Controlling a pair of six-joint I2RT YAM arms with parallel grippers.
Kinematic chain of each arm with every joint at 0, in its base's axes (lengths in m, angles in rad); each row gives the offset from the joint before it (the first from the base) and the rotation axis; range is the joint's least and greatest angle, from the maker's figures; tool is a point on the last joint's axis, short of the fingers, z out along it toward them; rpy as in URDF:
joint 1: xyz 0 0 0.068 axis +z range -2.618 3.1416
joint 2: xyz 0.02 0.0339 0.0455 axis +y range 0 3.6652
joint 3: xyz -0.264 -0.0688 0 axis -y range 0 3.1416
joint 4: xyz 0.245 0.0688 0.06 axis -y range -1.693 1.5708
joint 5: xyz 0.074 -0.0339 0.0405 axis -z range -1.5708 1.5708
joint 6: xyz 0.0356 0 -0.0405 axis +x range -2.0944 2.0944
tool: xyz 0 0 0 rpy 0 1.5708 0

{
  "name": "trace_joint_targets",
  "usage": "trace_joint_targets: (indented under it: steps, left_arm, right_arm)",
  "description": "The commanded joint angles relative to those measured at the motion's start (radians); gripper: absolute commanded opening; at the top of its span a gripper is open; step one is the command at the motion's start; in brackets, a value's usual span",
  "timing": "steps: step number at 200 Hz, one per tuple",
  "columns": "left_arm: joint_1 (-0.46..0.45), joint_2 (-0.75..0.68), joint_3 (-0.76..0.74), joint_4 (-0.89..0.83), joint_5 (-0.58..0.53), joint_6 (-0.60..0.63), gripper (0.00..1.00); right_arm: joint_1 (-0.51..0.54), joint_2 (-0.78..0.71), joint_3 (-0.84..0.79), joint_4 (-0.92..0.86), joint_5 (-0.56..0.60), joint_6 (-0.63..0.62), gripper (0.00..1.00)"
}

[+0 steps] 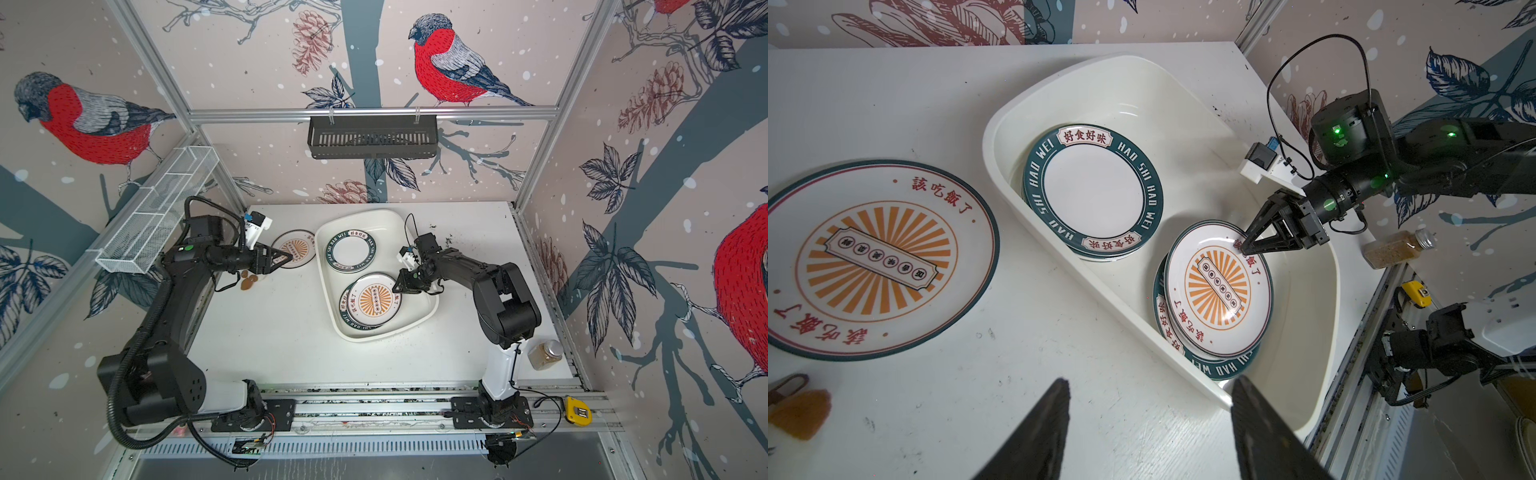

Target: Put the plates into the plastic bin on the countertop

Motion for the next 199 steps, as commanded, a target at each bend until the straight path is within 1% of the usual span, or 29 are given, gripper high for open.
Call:
trace_joint_targets:
  steps: [1, 29, 41, 97, 134, 166, 199]
  left_arm:
    - [-0.001, -0.01, -0.015, 0.043, 0.001, -0.011, 0.64]
    - [-0.001, -0.05, -0.061, 0.115, -0.031, -0.058, 0.74]
    - [-0.001, -0.061, -0.071, 0.128, -0.041, -0.063, 0.76]
    - [-0.002, -0.061, -0.091, 0.14, -0.049, -0.08, 0.77]
    - [-0.002, -0.064, -0.104, 0.161, -0.053, -0.103, 0.78]
    - [-0.002, -0.056, -0.104, 0.158, -0.045, -0.099, 0.77]
    - [-0.003, -0.05, -0.114, 0.157, -0.045, -0.096, 0.77]
  right_arm:
    - [0.001, 0.003, 0.009, -0.01, 0.016, -0.009, 0.23]
    - [0.002, 0.008, 0.011, -0.014, 0.03, -0.009, 0.23]
    - [0.002, 0.009, 0.011, -0.018, 0.035, -0.011, 0.24]
    - [0.003, 0.009, 0.013, -0.022, 0.048, -0.009, 0.25]
    - [0.007, -0.013, 0.014, -0.032, 0.066, -0.008, 0.26]
    - [0.015, -0.04, 0.016, -0.039, 0.084, -0.002, 0.26]
    - [0.041, -0.031, 0.029, -0.074, 0.133, -0.017, 0.25]
